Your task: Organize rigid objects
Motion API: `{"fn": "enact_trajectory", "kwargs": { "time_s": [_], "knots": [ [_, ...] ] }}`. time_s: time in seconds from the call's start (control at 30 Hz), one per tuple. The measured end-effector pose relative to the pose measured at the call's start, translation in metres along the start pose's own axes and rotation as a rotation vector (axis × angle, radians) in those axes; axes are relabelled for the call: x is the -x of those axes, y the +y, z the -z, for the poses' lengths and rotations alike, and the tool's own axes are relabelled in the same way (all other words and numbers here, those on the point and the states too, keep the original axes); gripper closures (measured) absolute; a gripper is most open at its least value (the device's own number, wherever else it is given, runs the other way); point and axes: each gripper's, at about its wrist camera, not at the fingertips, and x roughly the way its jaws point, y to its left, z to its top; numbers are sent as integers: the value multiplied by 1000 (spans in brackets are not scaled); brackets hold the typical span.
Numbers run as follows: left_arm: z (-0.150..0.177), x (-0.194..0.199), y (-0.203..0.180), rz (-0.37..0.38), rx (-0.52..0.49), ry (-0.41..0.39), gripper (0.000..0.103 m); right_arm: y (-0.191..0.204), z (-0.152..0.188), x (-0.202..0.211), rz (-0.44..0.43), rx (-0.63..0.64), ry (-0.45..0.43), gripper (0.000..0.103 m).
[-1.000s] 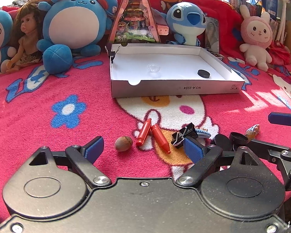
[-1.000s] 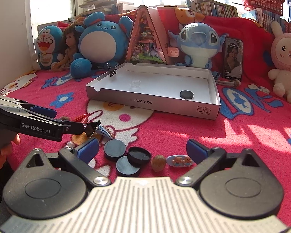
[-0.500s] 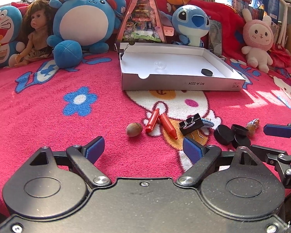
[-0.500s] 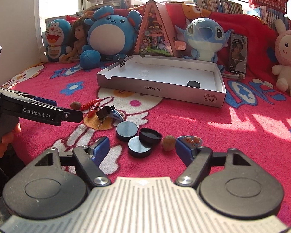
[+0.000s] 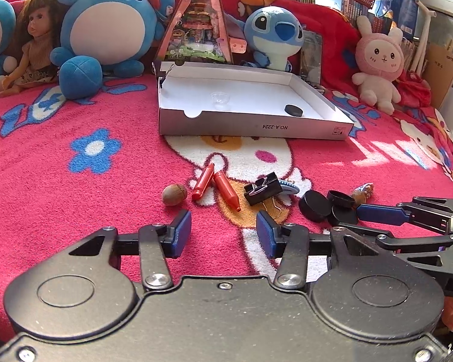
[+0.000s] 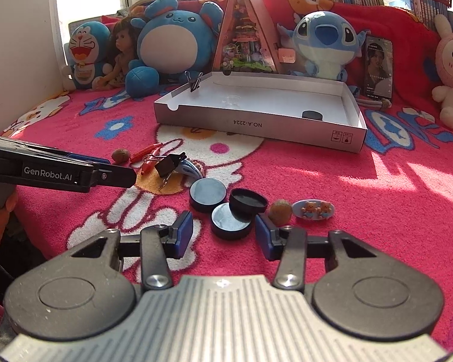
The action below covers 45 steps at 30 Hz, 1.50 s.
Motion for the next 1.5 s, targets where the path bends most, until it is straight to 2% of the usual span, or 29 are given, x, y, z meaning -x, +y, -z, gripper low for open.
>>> {"fn": "enact_trajectory", "kwargs": {
  "time_s": [0.13, 0.2, 0.23, 0.27, 0.37, 0.6, 0.63, 0.67, 0.77, 1.1, 1.3, 1.5],
  "knots": [
    [-4, -5, 0, -2, 12, -12, 60, -1, -1, -4, 12, -6, 3, 55],
    [-9, -9, 1, -7, 29, -21, 69, -1, -1, -5, 20, -9, 4, 57],
    [-11, -11, 1, -4, 38, -20, 81, -1, -1, -5, 25, -10, 4, 60],
    [-13, -13, 1, 5, 45, -18, 88, -1, -1, -6, 31, -12, 4, 62],
    [-17, -19, -2, 25, 36, -23, 88, -2, 0, -5, 33, -14, 7, 63],
    [-20, -36, -3, 5, 32, -16, 87, -2, 1, -6, 31, -13, 12, 63],
    [-19, -36, -3, 4, 28, -11, 89, -3, 2, -7, 31, -13, 12, 63],
    [-18, -35, -2, 5, 21, -5, 93, -2, 2, -7, 31, -13, 13, 63],
    [-13, -29, -2, 24, -5, 11, 93, -2, 2, -8, 29, -10, 9, 67],
    [5, -2, 4, 39, -101, 51, 92, -2, 4, -1, 17, -6, 10, 67],
    [9, 5, 16, 16, -81, 49, 84, -2, 6, 2, 22, -3, 11, 67],
    [7, 4, 22, -52, -95, 36, 81, -4, 6, 2, 29, -11, 9, 66]
  ]
}}
